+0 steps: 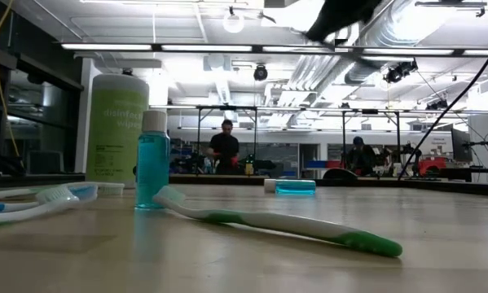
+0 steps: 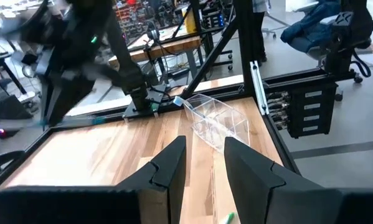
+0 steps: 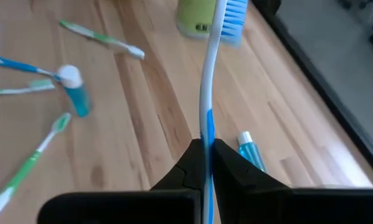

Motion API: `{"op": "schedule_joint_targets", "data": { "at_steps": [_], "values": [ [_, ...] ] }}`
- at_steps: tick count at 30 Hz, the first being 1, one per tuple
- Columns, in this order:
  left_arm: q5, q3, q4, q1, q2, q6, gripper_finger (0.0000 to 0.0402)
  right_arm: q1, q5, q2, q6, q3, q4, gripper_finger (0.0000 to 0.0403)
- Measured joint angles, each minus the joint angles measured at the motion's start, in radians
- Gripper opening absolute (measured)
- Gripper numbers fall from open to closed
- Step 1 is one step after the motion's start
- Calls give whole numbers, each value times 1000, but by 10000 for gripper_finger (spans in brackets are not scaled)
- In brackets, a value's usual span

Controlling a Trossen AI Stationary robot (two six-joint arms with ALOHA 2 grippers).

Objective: Pick & Place toothbrushing station
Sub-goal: Put the top blue toothbrush into the right section of the transparent organizer

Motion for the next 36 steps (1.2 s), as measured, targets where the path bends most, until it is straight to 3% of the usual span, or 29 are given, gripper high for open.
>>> {"op": "schedule_joint_targets", "data": {
  "at_steps": [9,17,27,36],
  "values": [
    [7,0,-2,0,0,-1,103,241,280,-24,231,0,-151,5],
    [7,0,-1,0,0,-1,103,453,502,-20,625,0,-383,4],
    [8,0,-1,2,0,-1,103,651,567,-17,916,-81,-501,4],
    [7,0,-1,5,0,-1,103,758,568,-17,1051,-154,-499,4]
  ]
}}
